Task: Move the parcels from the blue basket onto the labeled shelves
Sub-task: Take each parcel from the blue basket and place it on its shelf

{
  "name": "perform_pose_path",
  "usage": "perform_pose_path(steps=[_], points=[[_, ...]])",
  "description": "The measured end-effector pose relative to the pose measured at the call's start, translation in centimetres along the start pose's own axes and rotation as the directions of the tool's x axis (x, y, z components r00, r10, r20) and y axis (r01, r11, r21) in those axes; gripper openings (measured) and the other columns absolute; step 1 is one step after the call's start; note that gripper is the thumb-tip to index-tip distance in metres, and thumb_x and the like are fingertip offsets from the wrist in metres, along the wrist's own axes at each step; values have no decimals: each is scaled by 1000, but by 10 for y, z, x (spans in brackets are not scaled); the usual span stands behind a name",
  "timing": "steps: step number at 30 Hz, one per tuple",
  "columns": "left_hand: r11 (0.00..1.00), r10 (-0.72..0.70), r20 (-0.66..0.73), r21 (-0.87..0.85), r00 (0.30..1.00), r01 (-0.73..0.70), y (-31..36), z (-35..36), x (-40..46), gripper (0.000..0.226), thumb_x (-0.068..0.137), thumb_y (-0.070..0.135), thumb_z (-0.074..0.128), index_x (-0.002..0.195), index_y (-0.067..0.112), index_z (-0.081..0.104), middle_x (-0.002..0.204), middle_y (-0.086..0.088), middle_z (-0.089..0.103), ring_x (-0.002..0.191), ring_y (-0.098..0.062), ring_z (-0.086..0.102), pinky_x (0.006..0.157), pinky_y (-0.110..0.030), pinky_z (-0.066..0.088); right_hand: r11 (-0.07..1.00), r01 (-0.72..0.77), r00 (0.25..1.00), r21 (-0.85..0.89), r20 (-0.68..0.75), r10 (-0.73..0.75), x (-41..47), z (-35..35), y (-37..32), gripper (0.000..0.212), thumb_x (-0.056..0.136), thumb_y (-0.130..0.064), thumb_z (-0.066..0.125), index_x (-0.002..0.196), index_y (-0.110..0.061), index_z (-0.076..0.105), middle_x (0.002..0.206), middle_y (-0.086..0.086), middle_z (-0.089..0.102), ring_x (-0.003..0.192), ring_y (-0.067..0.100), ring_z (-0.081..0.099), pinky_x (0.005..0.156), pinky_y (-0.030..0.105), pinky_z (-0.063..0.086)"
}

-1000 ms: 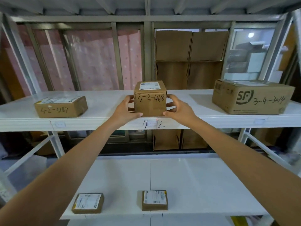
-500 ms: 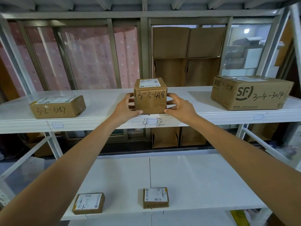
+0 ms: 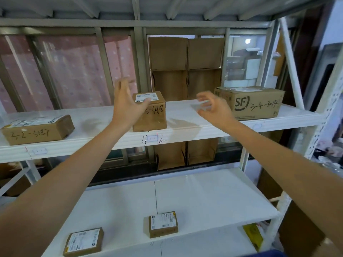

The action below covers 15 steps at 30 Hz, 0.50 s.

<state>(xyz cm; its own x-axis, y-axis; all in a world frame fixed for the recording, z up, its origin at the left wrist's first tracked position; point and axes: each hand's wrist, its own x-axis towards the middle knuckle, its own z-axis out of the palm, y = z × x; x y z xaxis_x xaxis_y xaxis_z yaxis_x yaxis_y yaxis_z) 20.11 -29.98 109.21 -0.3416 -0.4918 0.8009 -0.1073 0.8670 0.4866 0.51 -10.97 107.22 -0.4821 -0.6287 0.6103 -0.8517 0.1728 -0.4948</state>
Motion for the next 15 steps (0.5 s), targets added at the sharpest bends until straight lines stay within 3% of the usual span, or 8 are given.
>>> perform_pose_path(steps=[4,7,11,13,15], points=[[987,137,59,-93,989,-132,68,43,3,59,78,32,73,126,12,45,128,-8,45,110,-13,48,90,-23,44,995,-71,958,-71,-284,48,-1,-76,43,48,82,-24,72,126,-19,54,121,5,60,107,17,59,91,34,51],[990,62,275,-142,959,-23,107,98,-6,63,79,37,73,129,14,43,132,-4,44,111,-13,50,87,-23,43,982,-169,893,-89,-435,114,-7,-127,92,55,75,-31,73,125,-20,52,124,9,54,106,21,57,87,35,48],[983,-142,476,-34,868,180,130,173,-26,77,79,41,74,139,13,36,141,-7,43,123,-20,47,95,-29,42,938,-344,900,-31,-297,320,-16,-172,168,76,73,-37,79,134,-12,41,129,16,49,107,28,56,89,37,47],[972,-216,493,28,843,233,131,204,-36,83,78,41,74,143,11,33,148,-10,39,131,-25,43,103,-36,41,925,-379,911,-20,-184,369,-21,-181,203,78,76,-34,81,136,-8,38,130,17,52,115,33,55,96,42,47],[957,-281,482,79,830,278,131,228,-44,82,79,41,73,143,10,33,149,-10,39,132,-27,43,104,-38,42,921,-384,918,63,-74,388,-25,-182,229,81,75,-27,82,139,-10,36,133,14,53,119,30,55,97,38,46]])
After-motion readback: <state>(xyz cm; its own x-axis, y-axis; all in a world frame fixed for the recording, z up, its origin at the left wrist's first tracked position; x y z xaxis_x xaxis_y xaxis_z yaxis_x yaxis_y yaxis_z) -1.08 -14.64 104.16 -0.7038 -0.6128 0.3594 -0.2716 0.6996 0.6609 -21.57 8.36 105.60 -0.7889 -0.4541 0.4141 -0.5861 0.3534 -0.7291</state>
